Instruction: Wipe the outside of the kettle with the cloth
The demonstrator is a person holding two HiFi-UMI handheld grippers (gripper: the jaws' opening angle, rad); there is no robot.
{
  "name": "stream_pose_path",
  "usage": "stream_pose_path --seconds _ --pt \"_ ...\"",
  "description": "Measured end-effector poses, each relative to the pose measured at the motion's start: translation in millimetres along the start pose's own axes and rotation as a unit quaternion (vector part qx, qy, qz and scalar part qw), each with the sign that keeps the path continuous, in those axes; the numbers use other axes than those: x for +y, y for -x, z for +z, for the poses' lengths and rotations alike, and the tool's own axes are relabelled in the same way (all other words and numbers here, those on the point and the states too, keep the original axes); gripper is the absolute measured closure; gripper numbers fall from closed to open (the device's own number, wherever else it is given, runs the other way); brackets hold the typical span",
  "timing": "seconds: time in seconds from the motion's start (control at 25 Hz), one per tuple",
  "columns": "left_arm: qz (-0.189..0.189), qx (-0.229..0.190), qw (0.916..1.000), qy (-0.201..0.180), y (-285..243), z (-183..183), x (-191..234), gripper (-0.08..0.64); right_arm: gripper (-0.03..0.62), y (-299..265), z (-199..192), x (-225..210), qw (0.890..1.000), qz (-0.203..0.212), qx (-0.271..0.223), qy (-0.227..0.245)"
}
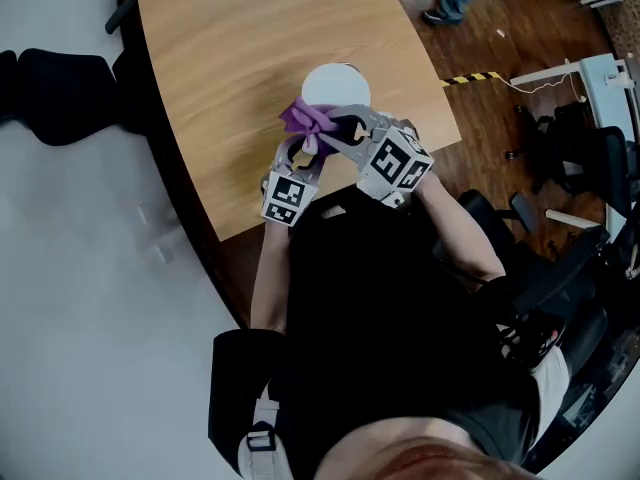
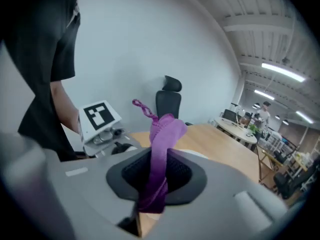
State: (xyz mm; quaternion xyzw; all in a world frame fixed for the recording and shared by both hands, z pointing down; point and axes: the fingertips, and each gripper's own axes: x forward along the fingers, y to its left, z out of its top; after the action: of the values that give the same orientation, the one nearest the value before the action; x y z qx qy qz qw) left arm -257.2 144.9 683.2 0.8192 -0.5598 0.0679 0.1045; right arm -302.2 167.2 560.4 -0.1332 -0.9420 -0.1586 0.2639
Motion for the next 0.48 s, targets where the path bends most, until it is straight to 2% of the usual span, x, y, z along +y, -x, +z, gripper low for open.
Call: stream_pose_path --seconds 0.12,0.2,0.28,0.32,0.36,0.4,0.48 --pt "0.004 0.003 1.0 0.004 -9 -4 4 0.509 0.534 27 -39 -73 0.996 -0.041 -0.017 -0.071" --pt "0.007 0.004 0.9999 0.007 -12 -11 5 0.509 0.534 44 -72 -119 0.989 -0.087 -0.014 -0.12" --pt "0.009 0.006 0.9999 0.008 -15 -13 3 0.509 0.534 67 -91 -151 0.98 -0.135 0.004 -0.146" --pt "0.01 0.007 0.9999 0.009 -16 -12 3 0.509 0.534 78 -85 -155 0.978 -0.144 -0.001 -0.149" --pt "0.014 0.007 0.9998 0.011 -17 -11 3 0.509 0.534 84 -67 -149 0.979 -0.137 -0.019 -0.149" --pt "0.019 0.006 0.9997 0.013 -17 -11 4 0.508 0.534 83 -42 -133 0.983 -0.114 -0.043 -0.141" --pt "0.037 0.004 0.9991 0.018 -15 -10 8 0.508 0.534 62 -5 -76 0.993 -0.036 -0.068 -0.087"
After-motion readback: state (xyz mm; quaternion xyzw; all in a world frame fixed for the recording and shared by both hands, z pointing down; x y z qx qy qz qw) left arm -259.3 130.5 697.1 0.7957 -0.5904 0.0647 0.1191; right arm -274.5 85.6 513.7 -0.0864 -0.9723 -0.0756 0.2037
